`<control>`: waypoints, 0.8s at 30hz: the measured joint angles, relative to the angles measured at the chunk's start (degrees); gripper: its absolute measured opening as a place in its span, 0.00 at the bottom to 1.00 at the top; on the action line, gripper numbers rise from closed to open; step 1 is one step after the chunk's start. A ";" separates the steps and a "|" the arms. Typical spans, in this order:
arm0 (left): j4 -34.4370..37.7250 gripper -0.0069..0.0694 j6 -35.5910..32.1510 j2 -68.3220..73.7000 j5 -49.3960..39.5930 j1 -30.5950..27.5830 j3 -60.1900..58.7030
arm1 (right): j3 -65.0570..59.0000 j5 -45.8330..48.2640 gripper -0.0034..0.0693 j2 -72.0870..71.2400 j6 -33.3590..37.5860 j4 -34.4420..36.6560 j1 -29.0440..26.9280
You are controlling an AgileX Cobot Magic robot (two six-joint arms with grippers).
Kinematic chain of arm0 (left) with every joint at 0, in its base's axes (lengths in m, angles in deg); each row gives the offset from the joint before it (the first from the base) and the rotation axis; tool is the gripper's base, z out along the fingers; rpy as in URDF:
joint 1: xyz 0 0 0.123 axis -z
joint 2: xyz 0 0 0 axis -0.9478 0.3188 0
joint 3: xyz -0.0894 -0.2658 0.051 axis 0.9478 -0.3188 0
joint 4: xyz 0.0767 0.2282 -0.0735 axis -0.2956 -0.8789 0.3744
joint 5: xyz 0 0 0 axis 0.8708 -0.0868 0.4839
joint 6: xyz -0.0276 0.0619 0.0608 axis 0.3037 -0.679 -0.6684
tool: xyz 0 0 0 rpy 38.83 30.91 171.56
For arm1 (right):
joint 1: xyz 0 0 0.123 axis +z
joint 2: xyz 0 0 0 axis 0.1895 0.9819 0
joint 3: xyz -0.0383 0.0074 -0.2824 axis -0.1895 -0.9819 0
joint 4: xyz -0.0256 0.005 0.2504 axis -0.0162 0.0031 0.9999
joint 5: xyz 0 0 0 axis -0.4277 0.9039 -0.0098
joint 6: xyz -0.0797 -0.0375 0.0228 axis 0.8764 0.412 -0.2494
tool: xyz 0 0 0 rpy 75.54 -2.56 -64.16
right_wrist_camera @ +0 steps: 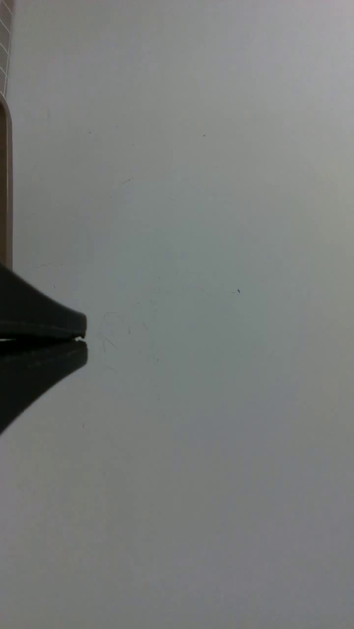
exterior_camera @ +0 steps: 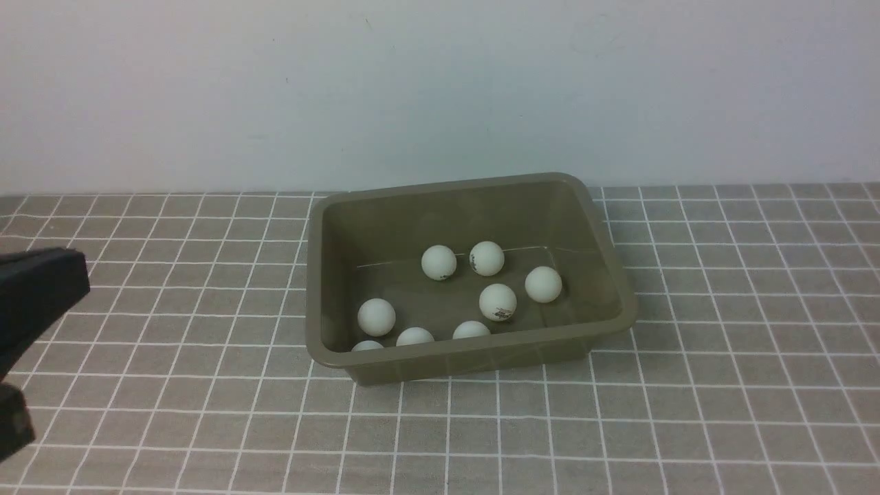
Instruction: Put the table tennis balls into the box on the grey coffee tablecloth.
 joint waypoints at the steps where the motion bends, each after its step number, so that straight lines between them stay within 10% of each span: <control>1: 0.27 0.08 0.00 -0.99 -0.28 0.00 -0.26 | 0.00 0.04 0.03 0.00 0.00 -0.06 0.00; 18: -0.48 0.08 -1.06 -3.31 -5.31 0.00 -0.38 | 0.00 0.06 0.03 0.00 0.00 -0.26 0.00; 24: -11.80 0.08 3.66 -8.04 -0.58 0.00 -4.95 | 0.00 0.11 0.03 0.00 0.00 -0.26 0.00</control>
